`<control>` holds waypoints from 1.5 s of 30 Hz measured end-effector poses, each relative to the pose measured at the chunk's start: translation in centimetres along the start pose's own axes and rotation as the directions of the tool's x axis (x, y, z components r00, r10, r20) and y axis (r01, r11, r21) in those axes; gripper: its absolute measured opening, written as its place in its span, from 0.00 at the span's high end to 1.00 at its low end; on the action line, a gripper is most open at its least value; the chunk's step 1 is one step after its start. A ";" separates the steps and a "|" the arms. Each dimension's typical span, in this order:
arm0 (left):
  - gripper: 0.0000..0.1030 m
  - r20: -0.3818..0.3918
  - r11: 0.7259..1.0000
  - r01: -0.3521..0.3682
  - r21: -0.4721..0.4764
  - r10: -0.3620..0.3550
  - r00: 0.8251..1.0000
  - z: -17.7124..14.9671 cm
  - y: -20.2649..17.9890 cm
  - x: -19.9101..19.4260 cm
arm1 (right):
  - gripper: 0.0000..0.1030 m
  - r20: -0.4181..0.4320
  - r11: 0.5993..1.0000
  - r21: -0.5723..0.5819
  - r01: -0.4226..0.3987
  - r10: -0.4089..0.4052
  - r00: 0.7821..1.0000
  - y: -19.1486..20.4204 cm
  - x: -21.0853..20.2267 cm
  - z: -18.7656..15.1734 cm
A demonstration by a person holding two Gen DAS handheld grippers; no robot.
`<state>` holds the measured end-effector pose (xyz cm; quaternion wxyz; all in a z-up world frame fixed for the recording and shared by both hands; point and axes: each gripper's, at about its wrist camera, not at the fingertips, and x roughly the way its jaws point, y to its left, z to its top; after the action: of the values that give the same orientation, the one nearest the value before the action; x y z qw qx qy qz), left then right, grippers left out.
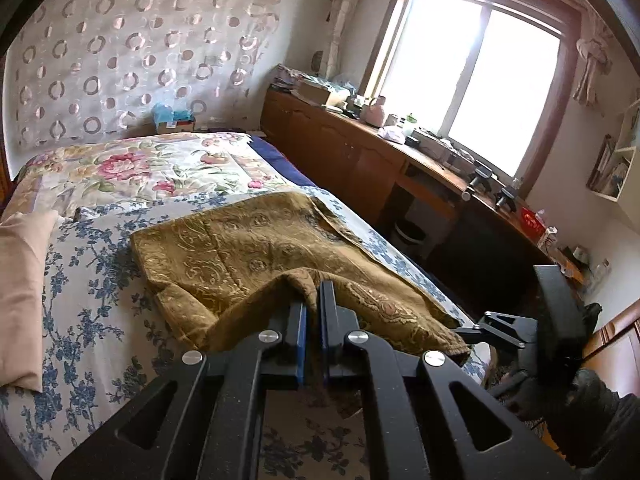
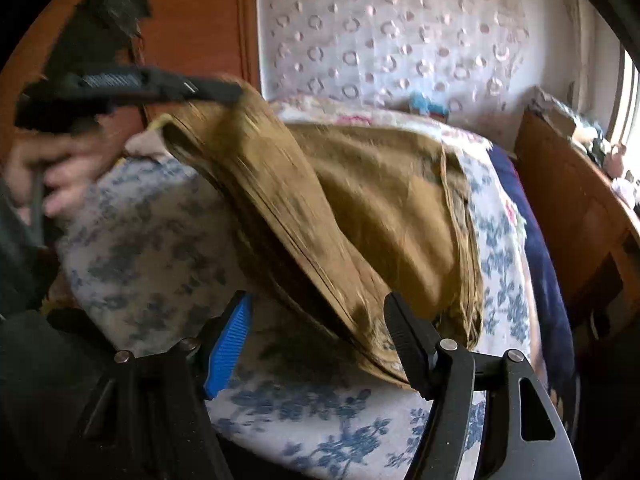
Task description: Fold small clothes
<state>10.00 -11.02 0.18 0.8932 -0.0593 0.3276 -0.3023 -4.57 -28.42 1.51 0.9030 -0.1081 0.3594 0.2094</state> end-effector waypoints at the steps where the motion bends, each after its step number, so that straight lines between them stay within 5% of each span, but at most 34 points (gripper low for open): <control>1: 0.94 0.002 1.000 -0.002 -0.003 0.002 1.000 0.0 0.2 -0.1 | 0.32 -0.008 1.000 0.008 0.007 -0.007 1.000 -0.5 0.6 0.0; 5: 0.94 0.009 1.000 -0.012 -0.015 0.012 1.000 -0.1 1.3 -0.4 | 0.32 -0.021 0.999 0.016 0.033 -0.033 0.999 -1.7 1.9 1.0; 6: 0.94 0.011 1.000 -0.014 -0.018 0.014 1.000 0.1 1.7 -0.3 | 0.38 -0.019 1.000 0.010 0.029 -0.029 0.999 -1.8 2.0 1.3; 8: 0.94 0.008 1.000 -0.011 -0.028 0.011 1.000 0.4 2.1 -0.2 | 0.61 -0.017 0.999 -0.013 0.042 -0.042 0.999 -1.9 2.3 2.1; 9: 0.94 0.010 0.999 -0.019 -0.030 0.019 1.000 0.6 2.3 -0.1 | 0.81 -0.014 0.999 -0.021 0.050 -0.051 0.999 -2.1 2.4 2.5; 10: 0.94 0.012 0.999 -0.027 -0.028 0.027 1.000 0.8 2.4 -0.1 | 0.89 -0.007 0.999 -0.025 0.045 -0.045 0.999 -2.4 2.5 3.2; 13: 0.94 0.023 0.999 -0.033 -0.040 0.034 0.999 1.6 3.2 -0.2 | 0.93 0.039 0.999 -0.014 0.030 -0.030 0.999 -3.4 2.6 5.3; 21: 0.94 -0.004 0.987 -0.162 -0.024 0.162 0.987 4.1 6.9 2.3 | 0.93 0.135 1.000 -0.010 0.015 -0.014 0.991 -6.3 4.2 12.1; 26: 0.89 -0.043 0.979 -0.188 -0.078 0.185 0.982 4.3 9.9 4.0 | 0.93 0.103 0.998 -0.058 -0.010 0.016 0.995 -7.2 8.7 15.8; 31: 0.59 -0.058 0.979 -0.186 -0.088 0.181 0.982 4.3 11.4 4.6 | 0.93 0.033 0.994 -0.103 -0.046 0.050 0.998 -7.4 13.0 17.6; 36: 0.39 -0.079 0.973 -0.222 -0.055 0.218 0.973 4.2 12.2 5.2 | 0.93 -0.009 0.993 -0.100 -0.062 0.061 0.998 -8.7 14.3 19.0; 40: 0.38 -0.101 0.972 -0.226 -0.058 0.219 0.970 3.9 13.4 5.8 | 0.66 -0.007 0.995 -0.101 -0.002 0.001 1.000 -8.8 14.3 20.5; 45: 0.37 -0.125 0.969 -0.244 -0.048 0.237 0.964 3.9 14.2 6.6 | 0.50 0.038 0.996 -0.065 0.054 -0.052 0.998 -9.3 13.6 22.4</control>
<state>23.51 -3.68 -4.75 0.9001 -0.0292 0.3938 -0.1843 22.03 -24.87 8.56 0.9104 -0.1436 0.3330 0.1990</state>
